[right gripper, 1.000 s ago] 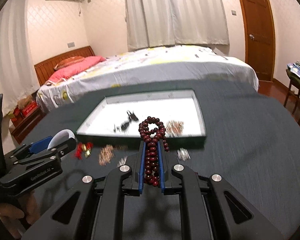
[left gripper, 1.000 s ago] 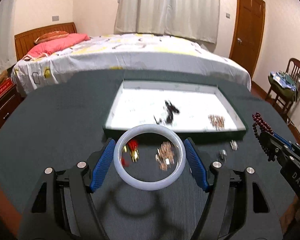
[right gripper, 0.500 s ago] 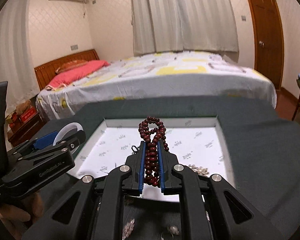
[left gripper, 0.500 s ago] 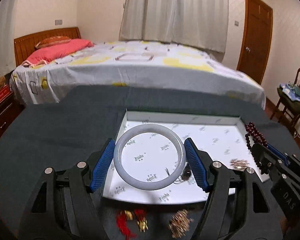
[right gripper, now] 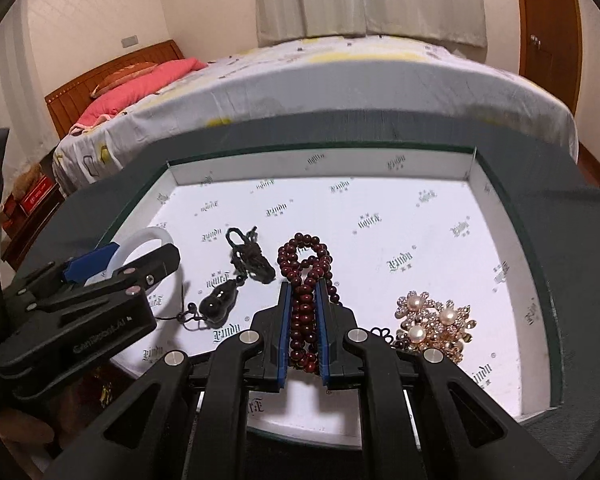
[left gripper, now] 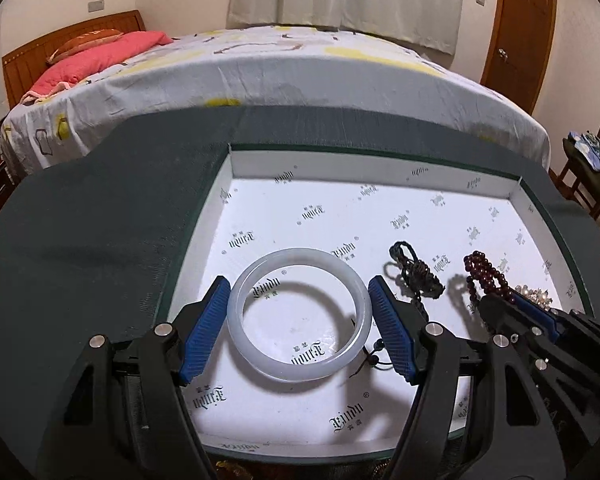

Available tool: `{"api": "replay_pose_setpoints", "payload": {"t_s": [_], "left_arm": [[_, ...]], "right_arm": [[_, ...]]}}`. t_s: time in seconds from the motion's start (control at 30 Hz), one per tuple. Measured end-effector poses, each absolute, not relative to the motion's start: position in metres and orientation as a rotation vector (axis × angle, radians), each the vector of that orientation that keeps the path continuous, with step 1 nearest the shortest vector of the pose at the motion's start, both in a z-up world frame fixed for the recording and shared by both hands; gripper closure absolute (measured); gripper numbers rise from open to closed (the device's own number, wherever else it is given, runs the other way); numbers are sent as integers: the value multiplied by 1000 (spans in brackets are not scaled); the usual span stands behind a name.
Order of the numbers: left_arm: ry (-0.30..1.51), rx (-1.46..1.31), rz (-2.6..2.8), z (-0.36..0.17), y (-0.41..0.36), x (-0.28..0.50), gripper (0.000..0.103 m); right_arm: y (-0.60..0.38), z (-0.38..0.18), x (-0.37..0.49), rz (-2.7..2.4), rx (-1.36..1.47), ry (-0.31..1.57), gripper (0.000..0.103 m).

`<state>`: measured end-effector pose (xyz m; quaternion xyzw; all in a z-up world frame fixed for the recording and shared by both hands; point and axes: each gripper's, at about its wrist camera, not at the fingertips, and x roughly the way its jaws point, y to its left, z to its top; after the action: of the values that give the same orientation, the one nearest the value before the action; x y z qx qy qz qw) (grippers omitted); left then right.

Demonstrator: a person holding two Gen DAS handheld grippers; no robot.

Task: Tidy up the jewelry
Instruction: 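Carry the bangle and bead strand into the white box while both tools open to release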

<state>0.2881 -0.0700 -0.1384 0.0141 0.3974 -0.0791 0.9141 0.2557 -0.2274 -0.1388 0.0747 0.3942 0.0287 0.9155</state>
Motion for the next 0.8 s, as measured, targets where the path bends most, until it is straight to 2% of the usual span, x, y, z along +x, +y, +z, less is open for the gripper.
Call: {"api": "replay_pose_setpoints", "payload": {"t_s": [0.4, 0.47, 0.5, 0.53, 0.63, 0.8], "left_arm": [[862, 37, -167, -149, -69, 296, 34], [864, 44, -167, -150, -69, 296, 33], [859, 41, -169, -149, -69, 296, 32], [853, 39, -169, -148, -69, 295, 32], [834, 51, -172, -145, -71, 292, 26], [812, 56, -190, -140, -73, 287, 25]], "right_arm": [[-228, -144, 261, 57, 150, 858, 89], [-230, -144, 262, 57, 157, 857, 79], [-230, -143, 261, 58, 162, 852, 64], [-231, -143, 260, 54, 163, 845, 56], [-233, -141, 259, 54, 167, 833, 56], [-236, -135, 253, 48, 171, 808, 56]]}}
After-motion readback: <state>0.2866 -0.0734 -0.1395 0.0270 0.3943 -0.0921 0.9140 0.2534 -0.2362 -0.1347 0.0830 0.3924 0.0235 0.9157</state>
